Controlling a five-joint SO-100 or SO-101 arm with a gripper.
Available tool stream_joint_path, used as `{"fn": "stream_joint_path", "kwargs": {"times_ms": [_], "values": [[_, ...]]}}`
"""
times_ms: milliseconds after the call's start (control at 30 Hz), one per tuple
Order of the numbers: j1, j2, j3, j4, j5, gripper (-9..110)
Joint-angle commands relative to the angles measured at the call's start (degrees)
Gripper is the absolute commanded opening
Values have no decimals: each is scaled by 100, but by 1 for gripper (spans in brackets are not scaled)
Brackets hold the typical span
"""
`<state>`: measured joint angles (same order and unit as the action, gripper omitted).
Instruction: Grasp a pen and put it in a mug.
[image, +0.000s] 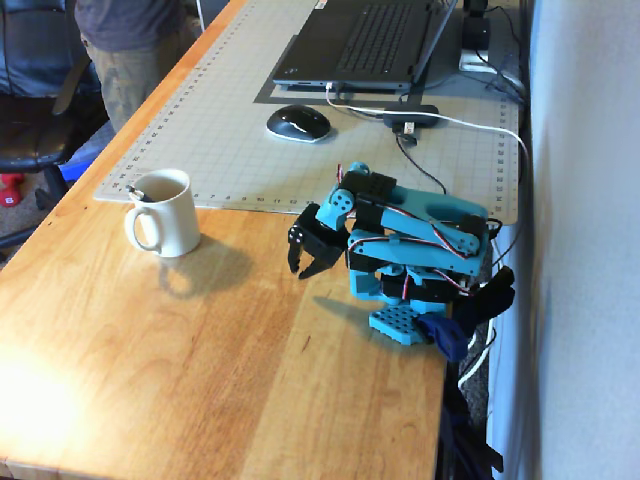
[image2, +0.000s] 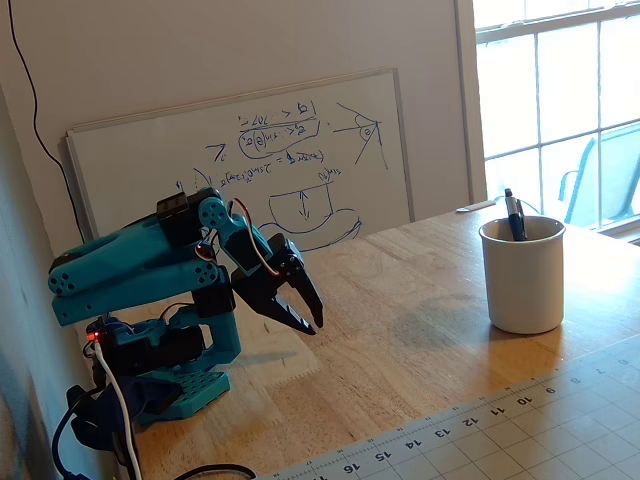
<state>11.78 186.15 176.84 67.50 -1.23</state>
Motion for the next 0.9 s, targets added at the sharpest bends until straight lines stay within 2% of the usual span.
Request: {"fn": "stream_joint_path", "kwargs": {"times_ms": [0,867], "values": [[-53,281,18,0,-132,2],[-598,457,70,9,-105,2]]}}
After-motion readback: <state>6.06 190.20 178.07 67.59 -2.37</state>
